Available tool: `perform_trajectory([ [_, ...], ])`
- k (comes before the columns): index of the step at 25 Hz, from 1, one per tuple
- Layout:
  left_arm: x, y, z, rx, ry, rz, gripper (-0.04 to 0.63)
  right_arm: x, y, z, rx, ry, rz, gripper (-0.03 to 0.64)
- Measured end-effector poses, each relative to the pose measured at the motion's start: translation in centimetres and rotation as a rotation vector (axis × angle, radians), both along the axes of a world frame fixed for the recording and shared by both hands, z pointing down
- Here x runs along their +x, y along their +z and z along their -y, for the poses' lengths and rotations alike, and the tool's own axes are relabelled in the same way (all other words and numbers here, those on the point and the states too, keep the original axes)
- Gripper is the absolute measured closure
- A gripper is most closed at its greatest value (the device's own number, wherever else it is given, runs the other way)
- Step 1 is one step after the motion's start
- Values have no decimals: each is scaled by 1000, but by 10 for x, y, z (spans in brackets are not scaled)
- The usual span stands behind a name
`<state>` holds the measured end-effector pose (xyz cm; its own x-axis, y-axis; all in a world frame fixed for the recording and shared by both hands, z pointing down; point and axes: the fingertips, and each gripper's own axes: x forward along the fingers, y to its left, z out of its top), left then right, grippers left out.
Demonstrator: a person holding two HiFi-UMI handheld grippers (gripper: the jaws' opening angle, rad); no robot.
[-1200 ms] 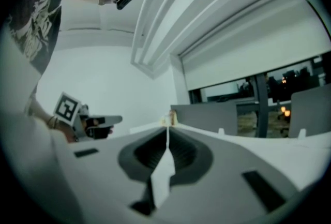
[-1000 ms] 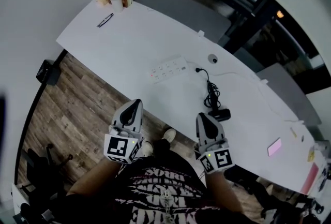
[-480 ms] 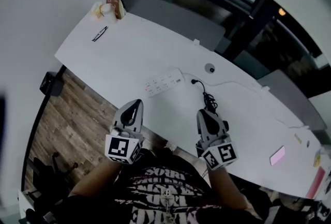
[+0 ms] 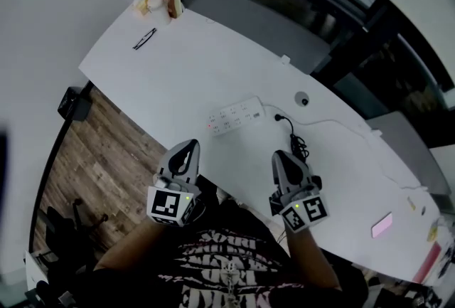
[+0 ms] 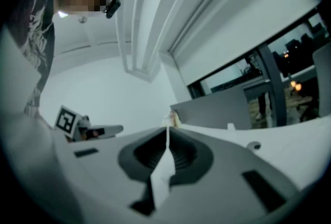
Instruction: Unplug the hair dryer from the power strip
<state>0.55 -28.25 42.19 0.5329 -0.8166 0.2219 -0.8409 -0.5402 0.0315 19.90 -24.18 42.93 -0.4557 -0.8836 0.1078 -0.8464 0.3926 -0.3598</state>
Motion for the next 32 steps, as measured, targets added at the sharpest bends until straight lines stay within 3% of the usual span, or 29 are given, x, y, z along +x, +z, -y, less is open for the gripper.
perform_trajectory([
  [5,6,20,34,-53,65,2,568,0,21,24,-50,62,12,581],
  [11,33,57,75,-122,202,4,568,17,60,62,-99,220,25,581],
  [18,66,116,96,-286,345,22,568,35,146,90,-295,355,15,580],
  [24,81,160,106,-355,410,69,568,63,200,100,-440,493,39,577],
  [28,86,186,113,-397,429,91,568,72,226,105,-510,538,67,481],
  [32,94,208,114,-441,458,113,568,84,242,113,-541,603,122,462],
])
